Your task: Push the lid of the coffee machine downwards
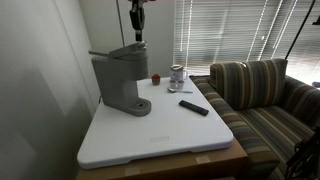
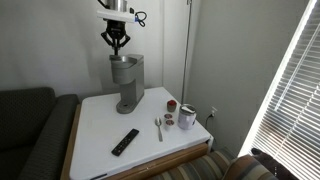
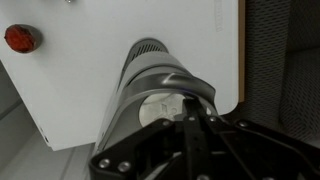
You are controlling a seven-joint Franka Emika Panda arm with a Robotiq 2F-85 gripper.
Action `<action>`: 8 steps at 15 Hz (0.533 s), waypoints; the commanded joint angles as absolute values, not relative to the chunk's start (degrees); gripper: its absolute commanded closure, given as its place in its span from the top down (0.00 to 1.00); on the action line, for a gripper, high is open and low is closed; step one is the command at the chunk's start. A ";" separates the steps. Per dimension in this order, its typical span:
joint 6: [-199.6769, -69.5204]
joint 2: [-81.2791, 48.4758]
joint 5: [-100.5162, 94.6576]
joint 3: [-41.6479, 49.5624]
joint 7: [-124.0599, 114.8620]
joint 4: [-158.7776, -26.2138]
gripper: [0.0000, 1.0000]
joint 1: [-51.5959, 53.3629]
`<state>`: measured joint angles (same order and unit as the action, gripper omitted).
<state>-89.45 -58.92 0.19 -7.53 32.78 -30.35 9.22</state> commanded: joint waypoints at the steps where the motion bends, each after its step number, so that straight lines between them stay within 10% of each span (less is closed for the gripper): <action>1: -88.12 -58.47 -0.14 -7.22 31.91 -30.95 0.00 9.46; 8: -88.65 -58.23 -1.25 -6.82 31.32 -30.62 0.00 10.08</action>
